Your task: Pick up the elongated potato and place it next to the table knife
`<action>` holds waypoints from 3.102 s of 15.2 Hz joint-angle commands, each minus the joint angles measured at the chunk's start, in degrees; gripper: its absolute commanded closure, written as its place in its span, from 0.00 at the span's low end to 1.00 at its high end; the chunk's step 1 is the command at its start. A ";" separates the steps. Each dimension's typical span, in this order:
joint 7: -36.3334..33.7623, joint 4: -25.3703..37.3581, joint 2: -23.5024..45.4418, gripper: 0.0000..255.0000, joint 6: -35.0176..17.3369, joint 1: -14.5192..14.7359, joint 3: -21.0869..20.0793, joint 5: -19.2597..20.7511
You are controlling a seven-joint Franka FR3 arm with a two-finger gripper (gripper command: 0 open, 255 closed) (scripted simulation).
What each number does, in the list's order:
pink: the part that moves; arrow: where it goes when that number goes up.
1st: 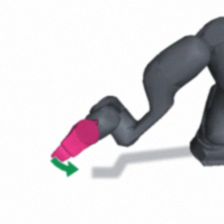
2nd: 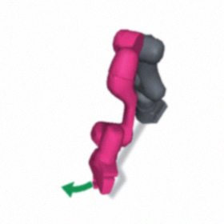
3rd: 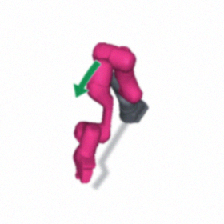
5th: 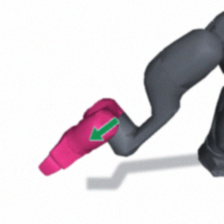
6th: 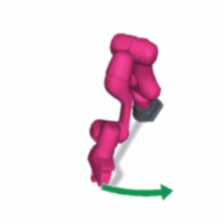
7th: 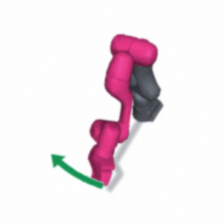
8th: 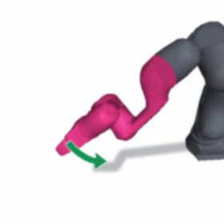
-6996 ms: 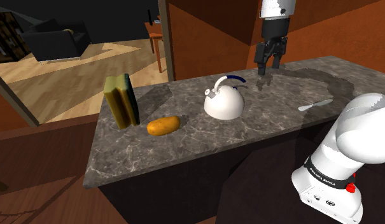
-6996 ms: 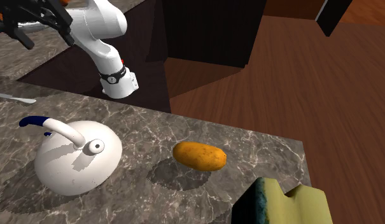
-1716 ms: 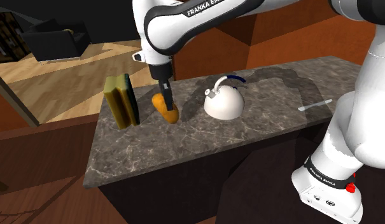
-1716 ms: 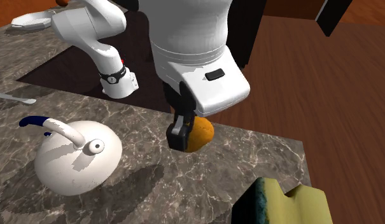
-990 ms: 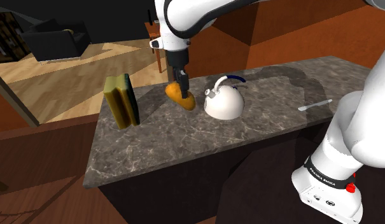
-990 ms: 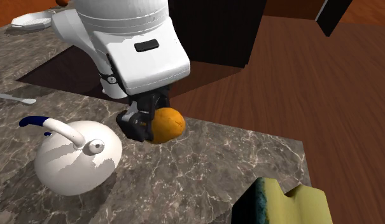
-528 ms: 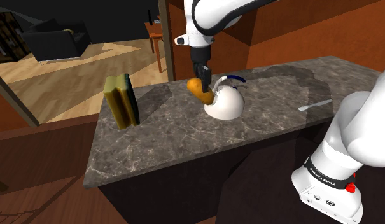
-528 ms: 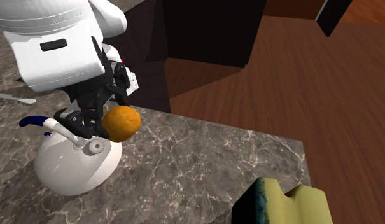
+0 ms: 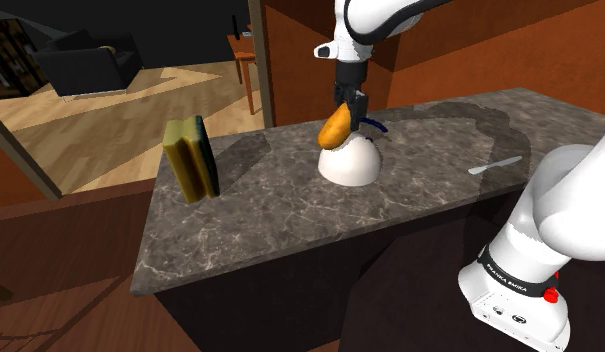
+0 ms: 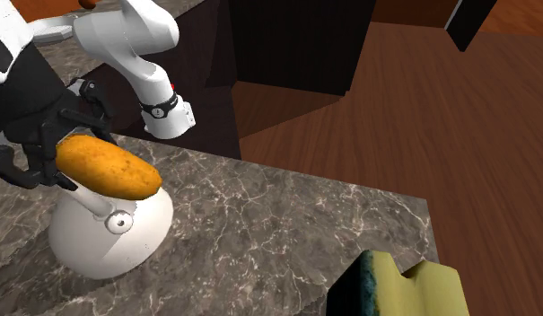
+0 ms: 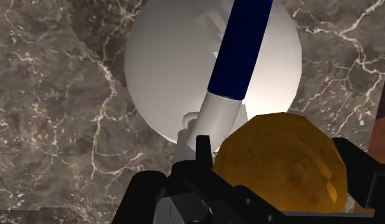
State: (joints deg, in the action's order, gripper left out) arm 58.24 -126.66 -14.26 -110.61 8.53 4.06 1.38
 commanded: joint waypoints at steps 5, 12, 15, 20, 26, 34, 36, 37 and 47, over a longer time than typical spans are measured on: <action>7.89 -3.20 -2.63 1.00 1.22 -4.29 5.26 2.72; 17.30 -3.93 -3.89 1.00 1.15 -8.77 11.68 5.71; 21.50 -3.27 -3.48 1.00 1.05 -10.57 14.58 6.79; 28.79 -0.91 -1.47 1.00 0.77 -13.32 19.52 7.93; 38.18 3.99 3.21 1.00 0.36 -16.23 25.54 7.59; 52.29 14.10 13.63 1.00 0.45 -20.41 33.04 2.70; 56.09 17.34 17.03 1.00 0.80 -21.89 34.58 0.54; 58.01 19.08 18.84 1.00 1.06 -22.78 35.21 -0.65; 65.11 22.05 27.11 1.00 -2.52 -27.14 36.27 -6.35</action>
State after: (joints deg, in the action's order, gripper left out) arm 123.09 -104.06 12.53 -112.29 -18.46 40.36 -4.72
